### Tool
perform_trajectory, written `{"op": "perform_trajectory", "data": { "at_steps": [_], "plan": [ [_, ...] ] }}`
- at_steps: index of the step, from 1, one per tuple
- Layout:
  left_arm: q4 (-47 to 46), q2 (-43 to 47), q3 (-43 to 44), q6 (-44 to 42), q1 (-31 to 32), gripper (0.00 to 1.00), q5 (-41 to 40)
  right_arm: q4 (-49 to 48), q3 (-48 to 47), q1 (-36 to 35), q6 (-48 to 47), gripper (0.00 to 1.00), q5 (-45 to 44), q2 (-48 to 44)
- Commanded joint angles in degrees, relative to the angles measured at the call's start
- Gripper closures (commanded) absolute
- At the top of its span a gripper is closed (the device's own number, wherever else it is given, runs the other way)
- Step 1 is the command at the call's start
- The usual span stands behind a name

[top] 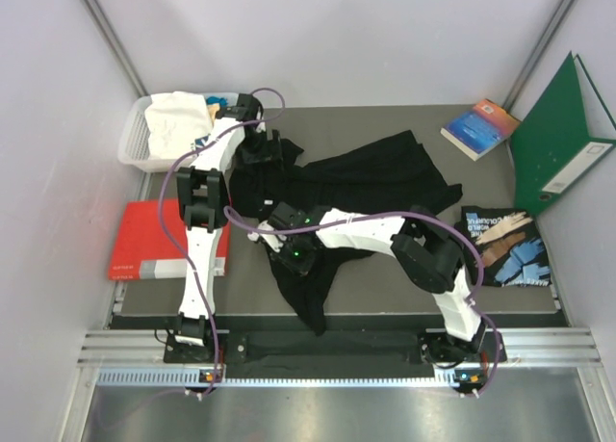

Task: Fold and stack the t-shirts
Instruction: Flatten the tshirt out

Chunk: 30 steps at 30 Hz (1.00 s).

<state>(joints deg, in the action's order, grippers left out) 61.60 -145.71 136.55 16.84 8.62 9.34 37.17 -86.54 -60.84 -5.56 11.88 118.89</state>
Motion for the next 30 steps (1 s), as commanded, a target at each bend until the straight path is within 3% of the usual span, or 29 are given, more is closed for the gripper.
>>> {"op": "perform_trajectory", "data": {
  "at_steps": [1,15,22,25,30],
  "plan": [
    [-5.79,-4.14,2.05,-0.23,-0.62,0.01,-3.10,12.13,2.96,-2.27,-0.59,1.00,1.31,1.08],
    [-7.64,-5.90,5.13,-0.58,-1.94,0.01,-4.69,20.14,8.40,-2.35,7.13,1.00,-3.26,-2.52],
    [-10.71,0.15,4.78,0.03,-1.94,0.01,0.14,17.95,7.71,-1.31,10.39,1.00,-10.54,-10.24],
    [-12.47,5.06,1.89,1.00,-1.68,0.01,6.02,14.96,5.43,0.45,12.50,0.90,-14.85,-15.52],
    [-14.32,13.06,-1.72,1.44,0.16,0.01,9.90,7.24,1.47,8.00,15.58,0.64,-15.75,-21.06]
  ]
}}
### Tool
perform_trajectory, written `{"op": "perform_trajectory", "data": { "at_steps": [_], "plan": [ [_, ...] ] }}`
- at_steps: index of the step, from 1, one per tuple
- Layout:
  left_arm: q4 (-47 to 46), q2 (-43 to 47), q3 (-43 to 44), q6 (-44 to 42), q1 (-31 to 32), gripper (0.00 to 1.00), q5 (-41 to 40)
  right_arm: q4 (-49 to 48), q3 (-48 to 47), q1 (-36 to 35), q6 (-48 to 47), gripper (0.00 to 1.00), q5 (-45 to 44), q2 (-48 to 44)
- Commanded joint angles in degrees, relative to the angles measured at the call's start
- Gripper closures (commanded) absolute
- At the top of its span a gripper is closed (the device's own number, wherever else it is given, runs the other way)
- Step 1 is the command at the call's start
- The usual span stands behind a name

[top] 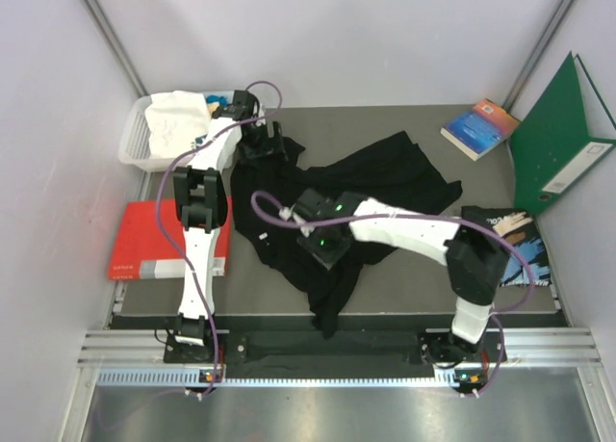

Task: Fold and stack the t-shirts
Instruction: Flatten the tshirt out

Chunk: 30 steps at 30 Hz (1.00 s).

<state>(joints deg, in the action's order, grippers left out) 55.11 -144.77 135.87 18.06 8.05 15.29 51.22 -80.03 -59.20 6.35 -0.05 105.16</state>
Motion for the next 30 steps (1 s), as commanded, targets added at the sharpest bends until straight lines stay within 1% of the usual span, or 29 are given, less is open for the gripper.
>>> {"op": "perform_trajectory", "data": {
  "at_steps": [1,3,4,6,7,9,10,12,13,14,15,20,23,26,30],
  "plan": [
    [-7.83,12.93,-1.40,0.22,0.82,0.01,4.13,-7.88,-5.57,10.21,3.76,0.46,-2.68,-8.30],
    [-7.65,14.94,-2.54,0.48,0.82,0.01,4.14,-10.51,-7.06,14.18,4.11,0.33,-2.84,-8.75],
    [-7.56,15.56,-2.89,0.48,0.82,0.01,3.87,-10.88,-7.77,18.29,4.02,0.27,-2.32,-8.14],
    [-7.30,16.62,-3.51,0.48,0.82,0.01,2.56,-11.67,-10.04,22.53,2.80,0.25,-2.32,-6.73],
    [-7.47,16.80,-3.60,0.65,0.82,0.01,2.29,-12.02,-10.93,26.73,2.62,0.24,-2.14,-4.81],
    [-7.56,16.28,-3.07,1.44,0.91,0.01,1.68,-13.86,-12.94,30.79,2.26,0.23,-0.57,-2.87],
    [-8.00,16.01,-2.81,1.97,0.91,0.01,1.59,-14.04,-14.00,34.73,2.44,0.23,1.53,-0.51],
    [-8.44,14.79,-2.11,3.38,1.17,0.01,0.98,-16.49,-16.63,38.00,3.05,0.23,4.00,3.18],
    [-8.70,14.26,-1.84,3.90,1.26,0.01,0.88,-17.20,-17.78,40.80,3.49,0.23,6.45,4.51],
    [-8.71,13.64,-0.97,4.43,1.70,0.01,0.53,-17.82,-20.49,42.05,4.28,0.23,7.43,6.00],
    [-8.62,12.24,-0.44,4.44,2.05,0.01,-0.43,-18.00,-22.26,44.32,4.72,0.23,8.39,9.15],
    [-8.18,7.40,3.25,4.43,4.16,0.01,-2.63,-16.25,-35.07,48.38,5.96,0.23,11.92,17.96],
    [-8.00,3.98,4.92,5.14,4.78,0.01,-3.34,-14.41,-40.18,49.97,5.60,0.22,14.02,22.09],
    [-8.53,3.00,5.02,5.66,5.30,0.01,-5.70,-13.69,-41.09,51.11,4.73,0.23,14.82,23.59],
    [-9.93,1.42,5.02,6.63,5.39,0.01,-8.17,-14.48,-38.19,53.04,4.20,0.22,15.61,22.72]
  ]
}}
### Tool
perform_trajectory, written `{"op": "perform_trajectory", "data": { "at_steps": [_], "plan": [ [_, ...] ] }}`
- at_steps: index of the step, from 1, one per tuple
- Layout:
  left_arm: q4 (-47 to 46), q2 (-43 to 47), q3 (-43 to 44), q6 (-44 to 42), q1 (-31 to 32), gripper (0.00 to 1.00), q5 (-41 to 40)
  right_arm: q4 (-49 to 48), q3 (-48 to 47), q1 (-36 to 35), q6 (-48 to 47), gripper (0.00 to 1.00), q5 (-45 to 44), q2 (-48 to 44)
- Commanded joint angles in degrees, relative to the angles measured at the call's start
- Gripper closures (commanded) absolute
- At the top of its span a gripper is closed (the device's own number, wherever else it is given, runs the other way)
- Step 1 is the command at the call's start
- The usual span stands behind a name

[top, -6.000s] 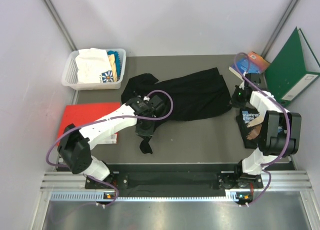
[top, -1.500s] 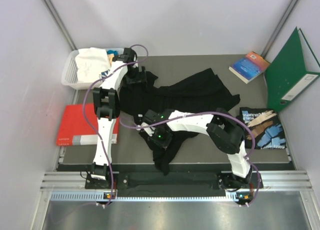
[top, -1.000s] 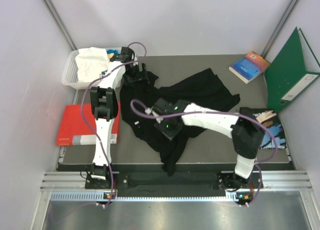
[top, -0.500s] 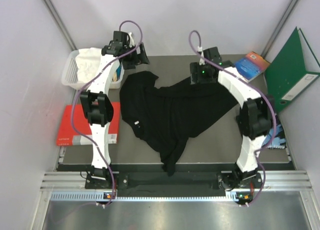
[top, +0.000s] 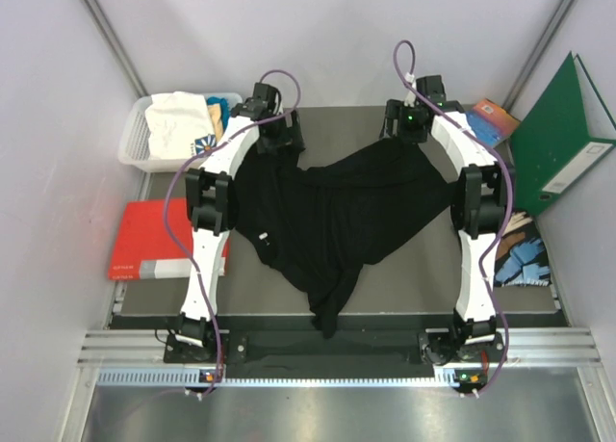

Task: Fold and stack the t-shirts
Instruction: Flatten the tshirt out

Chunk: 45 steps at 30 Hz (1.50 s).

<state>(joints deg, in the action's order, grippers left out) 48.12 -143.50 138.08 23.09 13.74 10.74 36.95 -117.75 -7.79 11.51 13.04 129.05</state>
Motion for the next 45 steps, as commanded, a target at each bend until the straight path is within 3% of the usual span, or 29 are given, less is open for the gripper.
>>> {"op": "perform_trajectory", "data": {
  "at_steps": [1,14,20,24,27,32,34,38,43,45],
  "plan": [
    [-3.20,-0.28,3.07,2.04,-0.29,0.01,-4.49,-0.38,0.15,2.07,-1.13,0.23,2.61,-1.26],
    [-5.14,-7.40,5.88,2.48,1.03,0.07,-12.39,-1.35,7.45,10.77,1.41,0.24,4.97,-3.55],
    [-10.40,-8.29,7.11,5.56,1.20,0.06,-16.54,-1.97,7.80,11.22,2.29,0.24,8.05,-2.41],
    [-13.05,-9.34,8.87,6.70,1.20,0.12,-16.55,-2.14,7.54,11.22,2.64,0.24,9.11,-1.44],
    [-12.35,-10.48,9.58,7.14,1.12,0.31,-15.23,-1.88,7.19,11.31,3.34,0.24,9.81,-0.47],
    [-11.38,-10.40,8.00,7.58,1.12,1.00,-13.65,1.54,4.38,11.31,3.52,0.28,10.43,2.25],
    [-11.20,-9.52,6.94,7.76,1.12,1.00,-13.56,1.81,4.81,11.31,3.26,0.31,10.60,2.34],
    [-11.56,-7.85,5.01,7.23,1.12,1.00,-13.56,2.34,5.43,11.31,3.00,0.50,13.32,2.26],
    [-11.56,-5.83,4.56,6.35,1.03,1.00,-14.08,2.60,5.96,11.04,3.52,0.65,15.52,4.26],
    [-11.21,-5.30,4.48,5.83,1.12,1.00,-14.43,3.91,4.65,10.78,2.82,0.81,16.75,5.33]
  ]
}}
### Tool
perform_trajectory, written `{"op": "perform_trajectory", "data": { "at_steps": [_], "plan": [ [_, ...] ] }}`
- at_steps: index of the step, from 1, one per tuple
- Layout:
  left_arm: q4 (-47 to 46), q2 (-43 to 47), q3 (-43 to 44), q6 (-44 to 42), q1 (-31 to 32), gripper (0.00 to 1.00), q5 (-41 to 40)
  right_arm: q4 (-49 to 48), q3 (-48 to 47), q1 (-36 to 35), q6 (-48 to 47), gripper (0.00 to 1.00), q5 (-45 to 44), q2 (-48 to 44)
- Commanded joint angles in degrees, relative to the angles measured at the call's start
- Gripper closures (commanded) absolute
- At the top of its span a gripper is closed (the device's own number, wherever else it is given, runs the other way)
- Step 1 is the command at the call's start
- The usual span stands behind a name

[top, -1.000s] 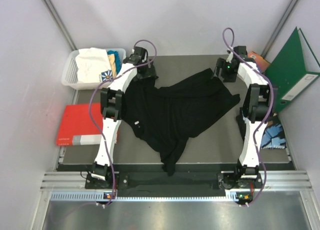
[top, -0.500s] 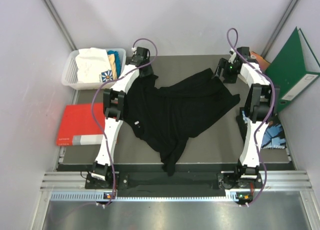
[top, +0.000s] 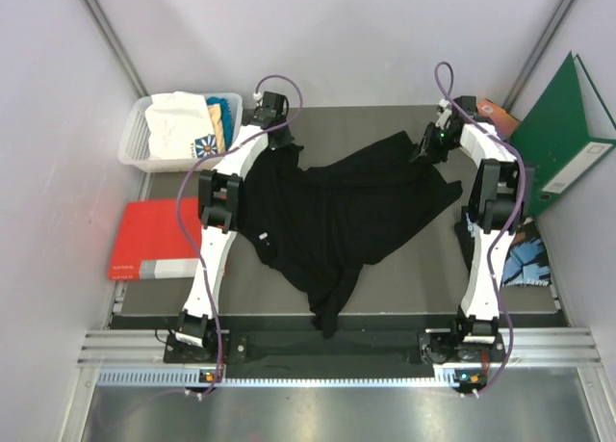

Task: Fold and stack the t-shirts
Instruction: Flatten the tshirt out

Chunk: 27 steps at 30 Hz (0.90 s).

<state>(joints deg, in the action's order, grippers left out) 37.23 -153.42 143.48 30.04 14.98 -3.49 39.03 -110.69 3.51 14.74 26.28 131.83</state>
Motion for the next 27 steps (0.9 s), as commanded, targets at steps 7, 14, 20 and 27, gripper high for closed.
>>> {"op": "perform_trajectory", "data": {
  "at_steps": [7,14,20,27],
  "plan": [
    [-0.06,9.36,-3.29,-2.53,-0.22,1.00,-0.56,-0.70,-2.42,-1.93,-0.95,1.00,4.48,-0.51],
    [-2.78,14.99,-1.63,-3.06,-1.71,1.00,-0.04,-6.50,-2.24,-1.84,2.56,1.00,2.46,-6.75],
    [-3.57,18.07,0.66,-3.32,-3.29,1.00,1.64,-13.52,-1.63,-1.75,5.56,1.00,-0.61,-12.03],
    [-4.19,24.91,0.57,-3.76,-5.31,1.00,2.25,-17.93,-1.54,-1.66,7.93,1.00,-1.50,-19.14]
  ]
}}
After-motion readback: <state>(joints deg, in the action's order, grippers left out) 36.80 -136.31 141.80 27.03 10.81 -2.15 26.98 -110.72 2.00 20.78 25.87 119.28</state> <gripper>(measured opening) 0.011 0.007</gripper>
